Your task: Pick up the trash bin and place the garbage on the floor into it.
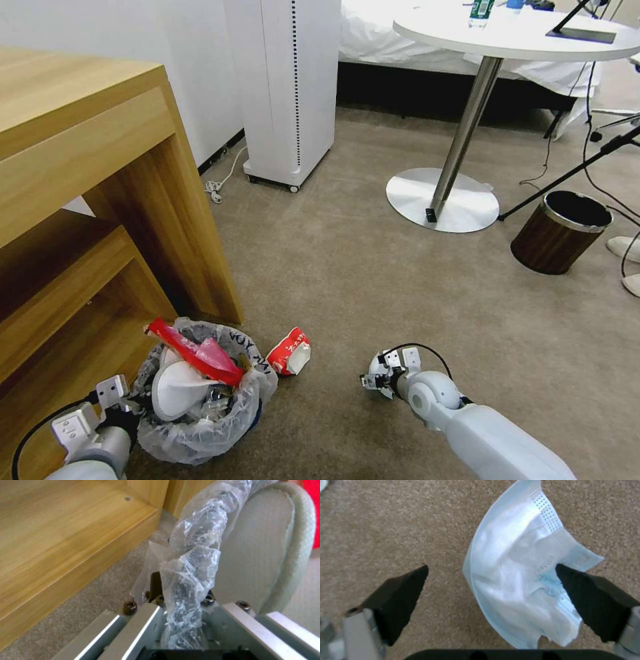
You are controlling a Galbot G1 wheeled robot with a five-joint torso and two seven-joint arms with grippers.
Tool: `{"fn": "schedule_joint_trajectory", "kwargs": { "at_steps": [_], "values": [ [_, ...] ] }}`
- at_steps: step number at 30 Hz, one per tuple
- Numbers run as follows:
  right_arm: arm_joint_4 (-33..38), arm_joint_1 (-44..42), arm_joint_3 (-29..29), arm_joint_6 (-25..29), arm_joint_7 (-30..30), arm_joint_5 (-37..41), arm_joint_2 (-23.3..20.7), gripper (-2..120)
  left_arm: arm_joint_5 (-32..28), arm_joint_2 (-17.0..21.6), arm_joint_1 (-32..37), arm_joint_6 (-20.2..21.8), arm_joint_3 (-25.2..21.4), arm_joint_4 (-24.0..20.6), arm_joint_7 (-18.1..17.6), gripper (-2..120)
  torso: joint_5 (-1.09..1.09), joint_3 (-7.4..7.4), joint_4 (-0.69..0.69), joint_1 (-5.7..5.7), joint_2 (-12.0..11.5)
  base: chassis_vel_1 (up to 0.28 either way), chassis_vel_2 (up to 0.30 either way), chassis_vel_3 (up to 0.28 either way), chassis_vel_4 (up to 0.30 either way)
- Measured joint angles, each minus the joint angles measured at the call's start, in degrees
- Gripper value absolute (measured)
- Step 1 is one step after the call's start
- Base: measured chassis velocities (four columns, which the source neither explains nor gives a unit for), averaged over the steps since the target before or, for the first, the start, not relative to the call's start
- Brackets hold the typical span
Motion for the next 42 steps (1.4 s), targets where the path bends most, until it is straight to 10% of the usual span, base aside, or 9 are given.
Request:
{"fn": "schedule_joint_trajectory", "kwargs": {
  "at_steps": [27, 33, 42],
  "values": [
    [-0.16, -3.67, 1.52, 7.40, -2.45, -5.04, -0.47, 0, 0.19, -0.08, -0.68, -1.04, 0.49, 0.61, -0.04, 0, 0.01, 0.00, 0.01, 0.00, 0.00, 0.000, 0.000, 0.000, 0.000],
    [2.43, -4.91, 3.12, 8.59, -3.11, -4.70, -1.30, 0, 0.15, 0.14, -0.83, -1.04, 0.44, 0.75, -0.12, 0, 0.01, 0.00, 0.01, 0.00, 0.00, 0.000, 0.000, 0.000, 0.000],
    [23.98, -3.22, 5.48, 24.46, -12.93, -6.74, -6.69, 0, 0.11, 0.30, -0.61, -0.56, 0.55, 0.54, -0.41, 0, -0.01, -0.01, 0.01, -0.02, 0.00, 0.000, 0.000, 0.000, 0.000]
  ]
}}
